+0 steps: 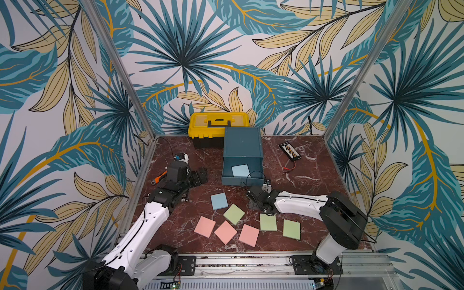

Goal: Please put the sticky notes in the drawer by color
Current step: Adjust the sticky notes at the center of the board.

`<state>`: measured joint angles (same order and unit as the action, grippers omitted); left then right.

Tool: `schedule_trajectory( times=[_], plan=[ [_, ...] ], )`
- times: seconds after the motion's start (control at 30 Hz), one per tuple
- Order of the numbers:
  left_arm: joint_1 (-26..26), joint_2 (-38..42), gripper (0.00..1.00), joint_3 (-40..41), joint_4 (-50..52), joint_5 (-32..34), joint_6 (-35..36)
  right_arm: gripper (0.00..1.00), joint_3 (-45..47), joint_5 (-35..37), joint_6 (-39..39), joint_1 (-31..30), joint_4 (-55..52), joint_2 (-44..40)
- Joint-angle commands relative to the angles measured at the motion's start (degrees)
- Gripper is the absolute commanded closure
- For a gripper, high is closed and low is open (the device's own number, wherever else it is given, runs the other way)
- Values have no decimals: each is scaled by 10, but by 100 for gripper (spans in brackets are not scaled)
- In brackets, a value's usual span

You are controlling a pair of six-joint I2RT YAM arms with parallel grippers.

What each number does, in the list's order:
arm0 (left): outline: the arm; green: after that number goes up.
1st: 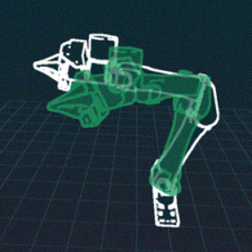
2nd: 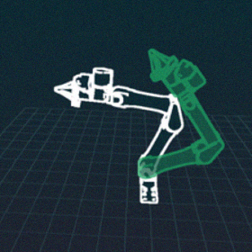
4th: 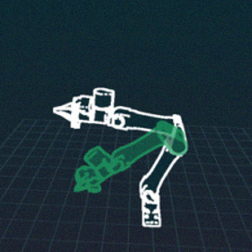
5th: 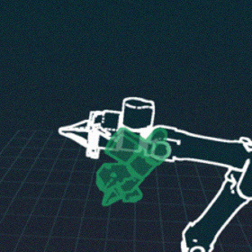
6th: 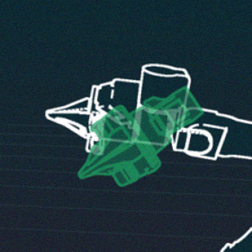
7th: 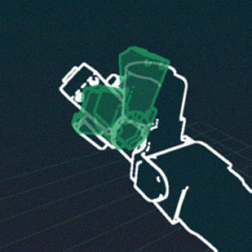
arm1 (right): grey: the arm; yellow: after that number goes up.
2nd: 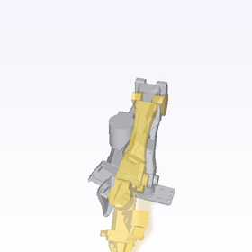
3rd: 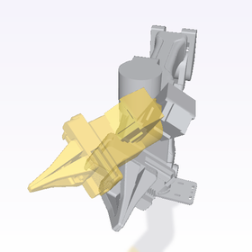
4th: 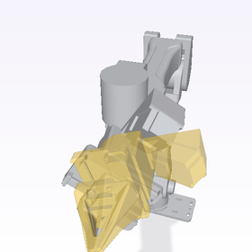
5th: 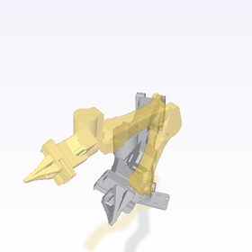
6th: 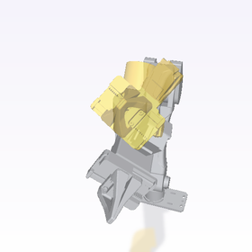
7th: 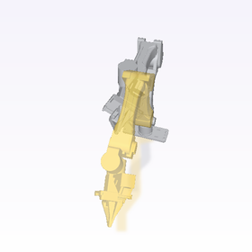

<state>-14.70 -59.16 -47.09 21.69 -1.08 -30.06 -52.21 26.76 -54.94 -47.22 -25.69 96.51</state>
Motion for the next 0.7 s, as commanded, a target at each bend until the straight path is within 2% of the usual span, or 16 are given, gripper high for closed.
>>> schedule_trajectory(
  times=[0.0, 0.47, 0.67],
  plan=[
    [-1, 10, 0, 6, -10, 3, 1, 1, -5, 14, -23, 2, -47, 7],
    [-2, 23, 0, 6, 0, 8, 3, 2, 8, 18, -44, 6, -94, 1],
    [-2, 22, 0, 4, -1, 6, 2, 1, 25, 22, -21, 8, -90, -26]
  ],
)
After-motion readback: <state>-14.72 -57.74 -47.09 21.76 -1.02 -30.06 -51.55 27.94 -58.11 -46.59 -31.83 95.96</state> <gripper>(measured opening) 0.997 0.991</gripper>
